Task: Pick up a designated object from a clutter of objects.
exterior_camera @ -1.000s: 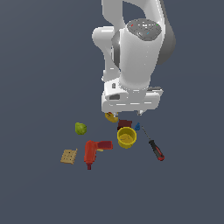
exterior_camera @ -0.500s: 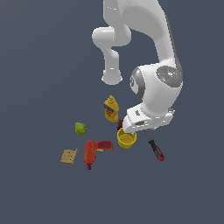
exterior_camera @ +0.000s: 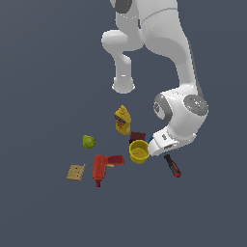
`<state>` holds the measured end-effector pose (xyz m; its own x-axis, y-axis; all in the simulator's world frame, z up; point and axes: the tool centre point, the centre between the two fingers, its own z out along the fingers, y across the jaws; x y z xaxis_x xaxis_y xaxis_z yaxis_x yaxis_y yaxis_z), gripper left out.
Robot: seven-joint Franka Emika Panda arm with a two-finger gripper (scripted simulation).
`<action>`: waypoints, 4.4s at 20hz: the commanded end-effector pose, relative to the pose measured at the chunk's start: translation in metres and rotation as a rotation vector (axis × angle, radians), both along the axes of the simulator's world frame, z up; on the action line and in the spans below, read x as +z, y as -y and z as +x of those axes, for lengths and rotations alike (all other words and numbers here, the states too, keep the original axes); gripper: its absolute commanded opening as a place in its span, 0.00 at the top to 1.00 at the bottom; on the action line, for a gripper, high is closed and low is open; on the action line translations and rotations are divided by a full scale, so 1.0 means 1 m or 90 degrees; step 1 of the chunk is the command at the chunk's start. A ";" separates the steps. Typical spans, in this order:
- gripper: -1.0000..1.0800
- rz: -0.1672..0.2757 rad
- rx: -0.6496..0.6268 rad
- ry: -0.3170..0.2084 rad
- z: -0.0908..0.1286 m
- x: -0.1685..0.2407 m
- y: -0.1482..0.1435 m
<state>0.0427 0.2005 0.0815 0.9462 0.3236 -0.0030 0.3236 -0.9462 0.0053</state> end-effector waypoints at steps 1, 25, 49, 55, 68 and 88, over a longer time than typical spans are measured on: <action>0.04 0.002 0.008 0.001 -0.001 -0.009 -0.008; 0.04 0.004 0.014 0.001 -0.003 -0.067 -0.014; 1.00 0.011 0.020 0.021 -0.006 -0.011 -0.023; 1.00 0.009 0.020 0.018 -0.023 0.032 -0.022; 1.00 0.007 0.018 0.011 -0.068 0.161 -0.021; 1.00 0.004 0.015 0.002 -0.122 0.342 -0.021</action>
<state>-0.0767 0.2220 0.4143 0.9381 0.3465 0.0035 0.3465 -0.9381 -0.0003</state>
